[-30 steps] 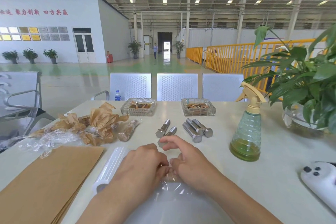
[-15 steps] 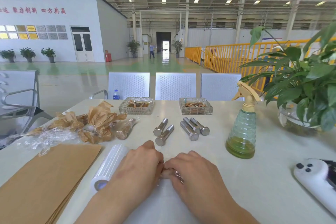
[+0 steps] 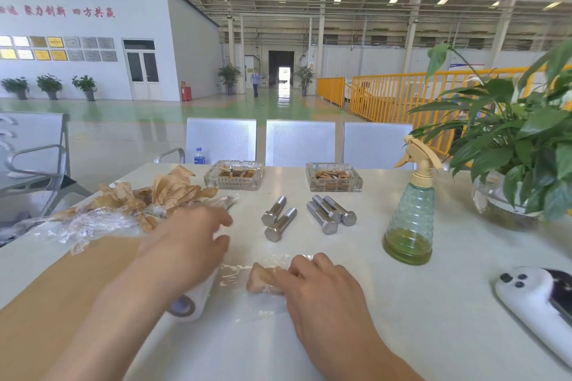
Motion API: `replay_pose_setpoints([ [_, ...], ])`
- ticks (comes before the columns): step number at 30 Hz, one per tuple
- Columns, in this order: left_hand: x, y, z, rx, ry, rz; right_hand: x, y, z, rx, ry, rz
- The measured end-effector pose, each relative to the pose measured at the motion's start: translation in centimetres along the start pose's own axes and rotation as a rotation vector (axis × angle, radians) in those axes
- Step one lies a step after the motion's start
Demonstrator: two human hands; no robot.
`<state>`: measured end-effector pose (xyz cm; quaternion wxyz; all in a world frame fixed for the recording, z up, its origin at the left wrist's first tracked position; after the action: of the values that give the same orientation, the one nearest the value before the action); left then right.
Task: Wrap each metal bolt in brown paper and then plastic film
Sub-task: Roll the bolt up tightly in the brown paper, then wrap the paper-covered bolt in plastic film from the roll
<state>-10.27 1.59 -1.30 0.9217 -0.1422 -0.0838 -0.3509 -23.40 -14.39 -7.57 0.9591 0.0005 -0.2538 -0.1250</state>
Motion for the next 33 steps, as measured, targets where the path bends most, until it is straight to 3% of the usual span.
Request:
replay_pose_setpoints([
  [3,-0.7,1.1,-0.2,0.096,0.149,0.181,-0.5,0.1,-0.1,0.042,-0.062,0.005],
  [5,-1.2,0.8,-1.3,0.076,0.237,0.208,-0.8,0.1,0.1,0.076,-0.063,-0.005],
  [11,-1.3,0.0,-1.9,-0.023,0.222,0.206,-1.0,-0.1,0.3,0.061,0.079,-0.024],
  [15,-0.7,-0.6,1.1,-0.219,0.076,0.185,-1.0,-0.3,0.4,0.051,0.118,-0.015],
  [18,-0.1,-3.0,3.7,-0.502,-0.081,0.130,-1.1,-0.2,0.5,0.037,0.123,-0.010],
  [21,1.1,-6.1,3.5,-0.611,-0.105,0.048,-1.3,-0.1,0.8,0.026,0.140,-0.018],
  [26,4.0,-10.2,-0.6,-0.594,0.035,0.004,-2.0,0.1,1.5,0.016,0.170,-0.057],
  [33,5.5,-12.0,-4.4,-0.530,0.217,0.068,-4.0,0.2,0.6,0.037,0.219,-0.113],
])
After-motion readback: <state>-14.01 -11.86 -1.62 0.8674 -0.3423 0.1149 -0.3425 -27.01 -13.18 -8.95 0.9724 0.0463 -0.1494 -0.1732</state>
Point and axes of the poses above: each hand's wrist, its own x-axis towards the middle knuckle, its own z-axis out of the back of the hand, y = z × x, the point moved 1 cm from there along x, towards the middle knuckle, and after that the axes turned 14 degrees about -z, right-handed, at the moved point
